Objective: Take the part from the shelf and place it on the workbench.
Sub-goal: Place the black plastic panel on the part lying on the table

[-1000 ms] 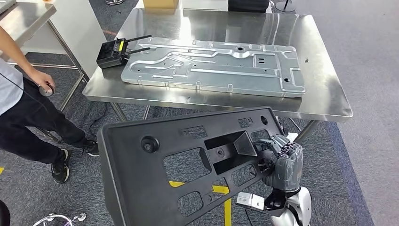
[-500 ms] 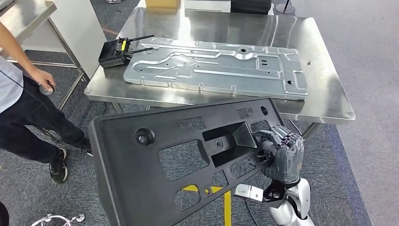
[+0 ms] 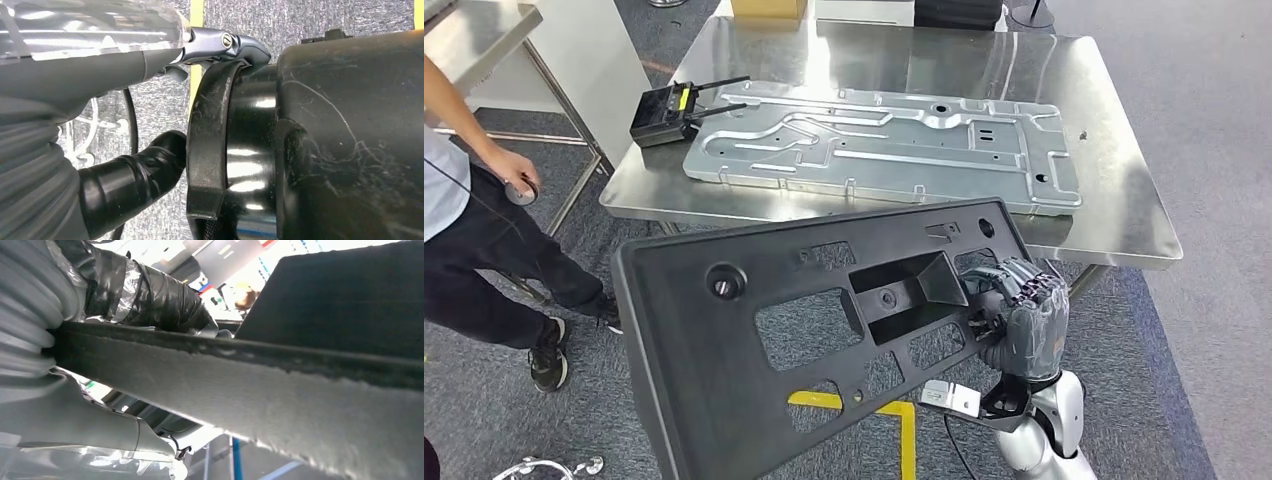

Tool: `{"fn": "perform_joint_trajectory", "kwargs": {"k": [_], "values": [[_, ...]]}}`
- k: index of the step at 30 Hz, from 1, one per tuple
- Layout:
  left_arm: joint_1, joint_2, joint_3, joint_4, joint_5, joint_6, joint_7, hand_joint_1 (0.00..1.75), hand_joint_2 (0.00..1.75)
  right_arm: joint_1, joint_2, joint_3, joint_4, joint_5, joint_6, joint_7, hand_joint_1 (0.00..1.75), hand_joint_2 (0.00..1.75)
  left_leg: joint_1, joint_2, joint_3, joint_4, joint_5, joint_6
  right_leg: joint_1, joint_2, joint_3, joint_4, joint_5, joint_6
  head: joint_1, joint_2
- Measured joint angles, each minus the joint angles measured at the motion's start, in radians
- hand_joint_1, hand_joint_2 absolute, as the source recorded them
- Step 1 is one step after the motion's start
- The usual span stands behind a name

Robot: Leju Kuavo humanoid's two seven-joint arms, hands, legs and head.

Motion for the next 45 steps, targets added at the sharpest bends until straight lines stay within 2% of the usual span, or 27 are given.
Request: {"fn": "perform_joint_trajectory", "kwargs": {"k": [2, 4, 5, 6, 7, 9, 10, 11, 14, 16, 18, 20, 21, 22, 24, 26, 29, 32, 33, 35, 36, 37, 38, 40, 41, 42, 45], "values": [[-0.001, 0.001, 0.000, 0.000, 0.000, -0.001, 0.000, 0.00, 1.75, -0.004, 0.000, 0.000, 0.000, 0.006, 0.000, 0.004, 1.75, 1.75, -0.001, 0.002, -0.024, 0.058, -0.033, -0.012, -0.008, -0.003, 0.013, -0.011, -0.001, -0.008, -0.002, 0.000], [-0.005, 0.001, -0.001, 0.000, 0.000, 0.000, -0.004, 0.00, 1.75, -0.006, 0.000, 0.001, 0.002, 0.009, 0.000, 0.009, 1.75, 1.75, 0.001, 0.003, -0.083, 0.180, -0.085, -0.021, -0.009, -0.007, 0.021, -0.012, -0.007, -0.015, -0.004, 0.000], [-0.008, 0.002, -0.001, 0.000, 0.000, 0.000, -0.006, 0.00, 1.75, -0.007, 0.000, 0.002, 0.005, 0.011, 0.000, 0.012, 1.75, 1.75, 0.001, 0.003, -0.110, 0.235, -0.100, -0.025, -0.009, -0.008, 0.025, -0.012, -0.010, -0.015, -0.003, 0.000], [-0.010, 0.002, -0.001, 0.000, 0.000, 0.001, -0.006, 0.00, 1.75, -0.007, 0.000, 0.003, 0.007, 0.013, 0.000, 0.014, 1.75, 1.75, 0.001, 0.004, -0.124, 0.262, -0.098, -0.027, -0.009, -0.008, 0.030, -0.011, -0.015, -0.015, -0.004, 0.000], [-0.011, 0.002, -0.001, 0.000, 0.000, 0.001, -0.005, 0.00, 1.75, -0.007, 0.000, 0.004, 0.009, 0.015, 0.000, 0.016, 1.75, 1.75, 0.002, 0.004, -0.122, 0.254, -0.076, -0.029, -0.009, -0.008, 0.036, -0.009, -0.019, -0.014, -0.004, 0.000], [-0.007, 0.002, -0.002, 0.000, 0.000, 0.001, 0.000, 0.00, 1.75, -0.007, 0.000, 0.007, 0.011, 0.018, 0.000, 0.018, 1.75, 1.75, 0.006, 0.007, -0.079, 0.149, -0.001, -0.031, -0.011, -0.005, 0.046, -0.004, -0.030, -0.008, -0.004, 0.000], [-0.004, 0.002, -0.003, 0.000, 0.000, 0.001, 0.002, 0.00, 1.75, -0.009, 0.000, 0.008, 0.012, 0.019, 0.000, 0.019, 1.75, 1.75, 0.007, 0.008, -0.057, 0.094, 0.026, -0.031, -0.010, -0.003, 0.049, 0.001, -0.035, -0.003, -0.004, 0.000], [-0.001, 0.002, -0.003, 0.000, 0.000, 0.001, 0.003, 0.00, 1.75, -0.010, 0.000, 0.008, 0.012, 0.019, 0.000, 0.021, 1.75, 1.75, 0.006, 0.008, -0.040, 0.051, 0.035, -0.027, -0.009, -0.001, 0.047, 0.005, -0.038, 0.002, -0.005, 0.000], [-0.001, 0.001, -0.006, 0.000, 0.000, 0.000, 0.004, 0.00, 1.75, -0.015, 0.000, 0.010, 0.013, 0.021, 0.000, 0.026, 1.75, 1.75, 0.004, 0.006, -0.030, 0.015, 0.024, -0.003, -0.004, -0.001, 0.036, 0.008, -0.038, 0.015, -0.006, 0.000], [-0.001, 0.000, -0.007, 0.000, 0.000, 0.000, 0.004, 0.00, 1.75, -0.017, 0.000, 0.011, 0.014, 0.021, 0.000, 0.027, 1.75, 1.75, 0.006, 0.005, -0.026, 0.011, 0.026, 0.010, -0.005, -0.001, 0.028, 0.029, -0.051, 0.024, -0.006, 0.000], [-0.002, -0.001, -0.008, 0.000, 0.000, 0.000, 0.004, 0.00, 1.75, -0.020, 0.000, 0.013, 0.014, 0.021, 0.000, 0.027, 1.75, 1.75, 0.008, 0.006, -0.021, 0.007, 0.025, 0.021, -0.007, -0.001, -0.019, 0.120, -0.093, 0.032, -0.005, 0.000], [-0.001, -0.001, -0.008, 0.000, 0.000, 0.000, 0.004, 0.00, 1.75, -0.020, 0.000, 0.014, 0.015, 0.021, 0.000, 0.027, 1.75, 1.75, 0.006, 0.007, -0.019, 0.007, 0.020, 0.028, -0.007, 0.000, -0.096, 0.249, -0.134, 0.035, -0.005, 0.000], [-0.001, -0.001, -0.008, 0.000, 0.000, 0.000, 0.004, 0.00, 1.75, -0.019, 0.000, 0.014, 0.017, 0.021, 0.000, 0.028, 1.75, 1.75, 0.005, 0.006, -0.017, 0.007, 0.018, 0.030, -0.007, 0.000, -0.124, 0.286, -0.134, 0.034, -0.005, 0.000], [-0.001, -0.001, -0.008, 0.000, 0.000, 0.000, 0.004, 0.00, 1.75, -0.019, 0.000, 0.014, 0.018, 0.021, 0.000, 0.028, 1.75, 1.75, 0.004, 0.004, -0.013, 0.007, 0.014, 0.031, -0.006, 0.000, -0.136, 0.289, -0.115, 0.031, -0.005, 0.000], [-0.002, -0.002, -0.008, 0.000, 0.000, 0.000, 0.004, 0.00, 1.75, -0.020, 0.000, 0.014, 0.020, 0.021, 0.000, 0.030, 1.75, 1.75, 0.002, 0.000, 0.002, 0.007, 0.004, 0.030, 0.000, 0.000, -0.102, 0.182, -0.030, 0.018, -0.005, 0.000], [-0.002, -0.004, -0.008, 0.000, 0.000, 0.000, 0.006, 0.00, 1.75, -0.024, 0.000, 0.015, 0.020, 0.021, 0.000, 0.033, 1.75, 1.75, 0.001, -0.002, 0.013, 0.006, -0.007, 0.025, 0.009, 0.000, -0.050, 0.065, 0.023, 0.000, -0.005, 0.000], [-0.002, -0.005, -0.008, 0.000, 0.000, -0.002, 0.006, 0.00, 1.75, -0.028, 0.000, 0.016, 0.022, 0.020, 0.000, 0.035, 1.75, 1.75, 0.000, -0.002, 0.017, 0.000, -0.014, 0.011, 0.017, 0.000, -0.025, 0.015, 0.015, -0.010, -0.005, 0.000], [-0.003, -0.003, -0.008, -0.001, 0.000, -0.004, 0.006, 0.00, 1.75, -0.031, 0.000, 0.016, 0.022, 0.020, 0.000, 0.037, 1.75, 1.75, -0.002, 0.002, 0.014, 0.022, -0.032, -0.006, 0.002, -0.002, 0.001, -0.011, 0.010, -0.016, -0.008, 0.000], [-0.003, -0.002, -0.009, -0.001, 0.000, -0.004, 0.005, 0.00, 1.75, -0.032, 0.001, 0.017, 0.022, 0.020, 0.000, 0.037, 1.75, 1.75, -0.002, 0.002, -0.009, 0.067, -0.051, -0.012, -0.002, -0.003, 0.011, -0.017, 0.008, -0.018, -0.010, 0.000], [-0.007, -0.001, -0.009, -0.001, 0.000, -0.004, 0.000, 0.00, 1.75, -0.035, 0.001, 0.018, 0.023, 0.019, 0.000, 0.037, 1.75, 1.75, -0.001, 0.003, -0.081, 0.192, -0.092, -0.024, -0.003, -0.005, 0.024, -0.019, -0.002, -0.023, -0.012, 0.000], [-0.009, -0.001, -0.009, -0.001, 0.000, -0.003, -0.002, 0.00, 1.75, -0.035, 0.001, 0.018, 0.024, 0.019, 0.000, 0.037, 1.75, 1.75, -0.001, 0.003, -0.110, 0.240, -0.099, -0.028, -0.003, -0.006, 0.031, -0.019, -0.008, -0.023, -0.012, 0.000], [-0.011, 0.000, -0.009, -0.001, 0.000, -0.002, -0.002, 0.00, 1.75, -0.034, 0.001, 0.019, 0.025, 0.018, 0.000, 0.037, 1.75, 1.75, 0.000, 0.004, -0.123, 0.255, -0.086, -0.031, -0.003, -0.006, 0.039, -0.019, -0.015, -0.022, -0.012, 0.000], [-0.012, 0.000, -0.010, -0.001, 0.000, -0.002, -0.001, 0.00, 1.75, -0.034, 0.001, 0.019, 0.026, 0.018, 0.000, 0.037, 1.75, 1.75, 0.001, 0.005, -0.118, 0.234, -0.055, -0.033, -0.005, -0.006, 0.048, -0.018, -0.021, -0.020, -0.012, 0.000], [-0.007, 0.000, -0.010, -0.001, 0.000, -0.002, 0.003, 0.00, 1.75, -0.034, 0.001, 0.020, 0.028, 0.018, 0.000, 0.037, 1.75, 1.75, 0.004, 0.008, -0.076, 0.123, 0.024, -0.036, -0.006, -0.002, 0.063, -0.016, -0.035, -0.011, -0.012, 0.000], [-0.004, 0.000, -0.010, -0.001, 0.000, -0.002, 0.004, 0.00, 1.75, -0.035, 0.001, 0.020, 0.028, 0.018, 0.000, 0.037, 1.75, 1.75, 0.005, 0.009, -0.056, 0.070, 0.046, -0.034, -0.004, 0.001, 0.067, -0.013, -0.041, -0.006, -0.012, 0.000], [-0.002, 0.000, -0.010, 0.000, 0.000, -0.002, 0.005, 0.00, 1.75, -0.035, 0.001, 0.020, 0.028, 0.018, 0.000, 0.038, 1.75, 1.75, 0.005, 0.008, -0.042, 0.034, 0.051, -0.027, -0.002, 0.002, 0.066, -0.010, -0.045, 0.000, -0.012, 0.000], [-0.002, -0.001, -0.011, 0.000, 0.000, -0.003, 0.007, 0.00, 1.75, -0.035, 0.001, 0.021, 0.028, 0.015, 0.000, 0.040, 1.75, 1.75, 0.005, 0.005, -0.031, 0.007, 0.032, 0.003, 0.002, 0.004, 0.058, 0.002, -0.046, 0.012, -0.012, 0.000]]}}
